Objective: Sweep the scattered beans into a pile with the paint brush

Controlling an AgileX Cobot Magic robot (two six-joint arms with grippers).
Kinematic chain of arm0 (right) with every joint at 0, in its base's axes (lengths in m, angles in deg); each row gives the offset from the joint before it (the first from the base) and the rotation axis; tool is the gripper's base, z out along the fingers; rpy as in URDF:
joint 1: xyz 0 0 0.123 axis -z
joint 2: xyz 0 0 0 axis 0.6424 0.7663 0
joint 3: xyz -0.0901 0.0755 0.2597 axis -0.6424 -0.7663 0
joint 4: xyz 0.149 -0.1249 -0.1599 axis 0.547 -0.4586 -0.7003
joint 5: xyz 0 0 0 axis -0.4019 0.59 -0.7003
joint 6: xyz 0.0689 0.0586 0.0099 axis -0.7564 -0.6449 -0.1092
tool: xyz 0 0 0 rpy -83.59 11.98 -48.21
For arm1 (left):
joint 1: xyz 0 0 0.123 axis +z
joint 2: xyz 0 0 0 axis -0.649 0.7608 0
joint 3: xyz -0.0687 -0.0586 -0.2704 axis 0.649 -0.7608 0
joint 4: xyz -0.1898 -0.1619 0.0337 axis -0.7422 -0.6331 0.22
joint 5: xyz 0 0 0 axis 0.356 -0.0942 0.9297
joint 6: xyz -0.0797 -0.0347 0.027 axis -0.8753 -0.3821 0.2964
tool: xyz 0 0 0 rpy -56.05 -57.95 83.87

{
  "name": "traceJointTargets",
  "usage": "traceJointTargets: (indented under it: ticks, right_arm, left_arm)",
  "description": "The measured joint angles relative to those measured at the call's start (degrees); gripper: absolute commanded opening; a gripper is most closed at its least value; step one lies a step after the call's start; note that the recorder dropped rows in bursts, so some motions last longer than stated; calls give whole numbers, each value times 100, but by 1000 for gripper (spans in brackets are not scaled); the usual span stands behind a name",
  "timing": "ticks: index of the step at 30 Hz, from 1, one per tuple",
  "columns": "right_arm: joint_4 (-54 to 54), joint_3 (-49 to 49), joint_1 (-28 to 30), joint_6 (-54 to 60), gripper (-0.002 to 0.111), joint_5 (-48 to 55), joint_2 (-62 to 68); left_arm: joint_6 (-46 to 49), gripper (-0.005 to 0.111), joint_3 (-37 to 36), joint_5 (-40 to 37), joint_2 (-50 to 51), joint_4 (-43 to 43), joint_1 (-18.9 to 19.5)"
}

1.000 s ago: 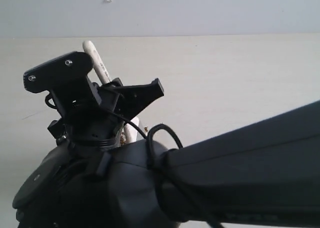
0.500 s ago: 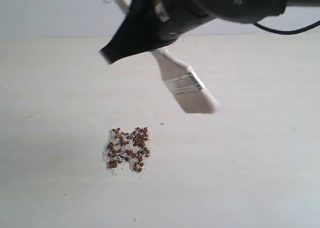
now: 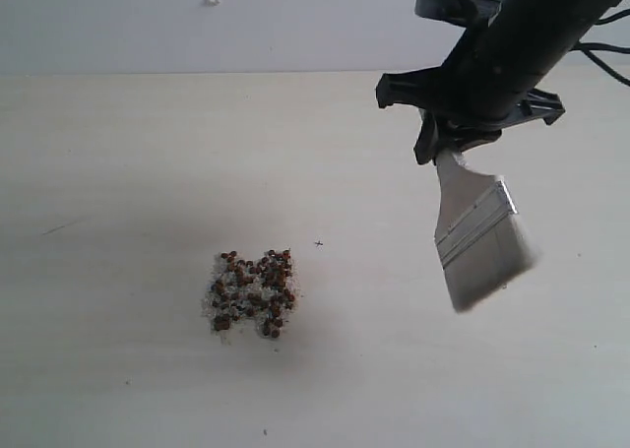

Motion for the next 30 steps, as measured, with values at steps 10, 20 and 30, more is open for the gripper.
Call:
traceJointTargets:
  ticks: [10, 20, 30]
  right_arm:
    - [834, 0, 0, 601, 0, 2, 620]
    - [1511, 0, 197, 1908, 0, -165, 823]
    - [6891, -778, -106, 8866, 0, 1498, 478]
  left_arm:
    - [0, 0, 0, 0, 0, 0, 0]
    - [0, 0, 0, 0, 0, 0, 0]
    - [0, 0, 0, 0, 0, 0, 0]
